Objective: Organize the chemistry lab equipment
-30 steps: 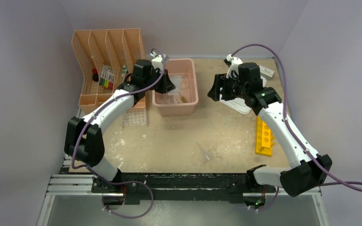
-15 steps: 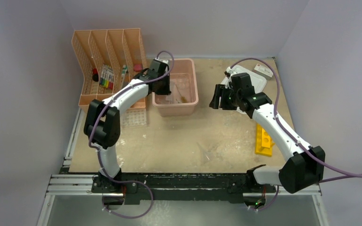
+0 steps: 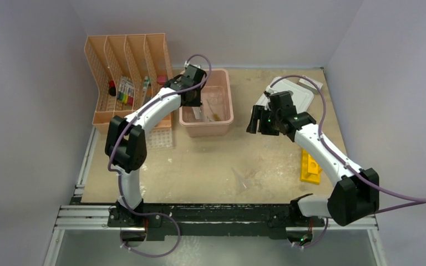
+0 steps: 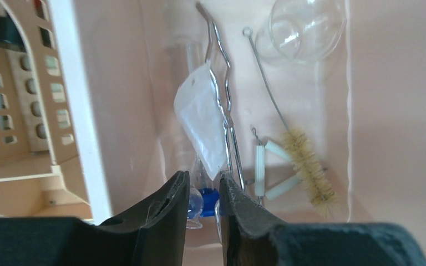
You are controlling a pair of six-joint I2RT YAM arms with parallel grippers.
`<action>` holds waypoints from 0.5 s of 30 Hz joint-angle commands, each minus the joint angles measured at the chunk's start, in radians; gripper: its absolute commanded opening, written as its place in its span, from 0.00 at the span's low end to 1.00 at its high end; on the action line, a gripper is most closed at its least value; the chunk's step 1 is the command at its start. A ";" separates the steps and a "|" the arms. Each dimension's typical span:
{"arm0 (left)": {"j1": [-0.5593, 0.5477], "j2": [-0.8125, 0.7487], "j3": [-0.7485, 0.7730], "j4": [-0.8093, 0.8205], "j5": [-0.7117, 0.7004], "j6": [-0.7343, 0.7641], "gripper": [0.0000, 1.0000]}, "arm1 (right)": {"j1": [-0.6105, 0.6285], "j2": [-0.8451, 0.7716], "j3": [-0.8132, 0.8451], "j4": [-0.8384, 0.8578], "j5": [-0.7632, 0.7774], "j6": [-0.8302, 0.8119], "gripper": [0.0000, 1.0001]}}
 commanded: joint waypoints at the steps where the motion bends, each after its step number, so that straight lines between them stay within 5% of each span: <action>1: -0.013 -0.055 0.090 -0.026 -0.070 0.031 0.26 | 0.004 -0.005 -0.028 0.002 -0.008 -0.024 0.69; 15: -0.018 -0.417 -0.141 0.184 -0.044 0.016 0.32 | 0.299 0.006 -0.114 -0.024 0.101 -0.053 0.69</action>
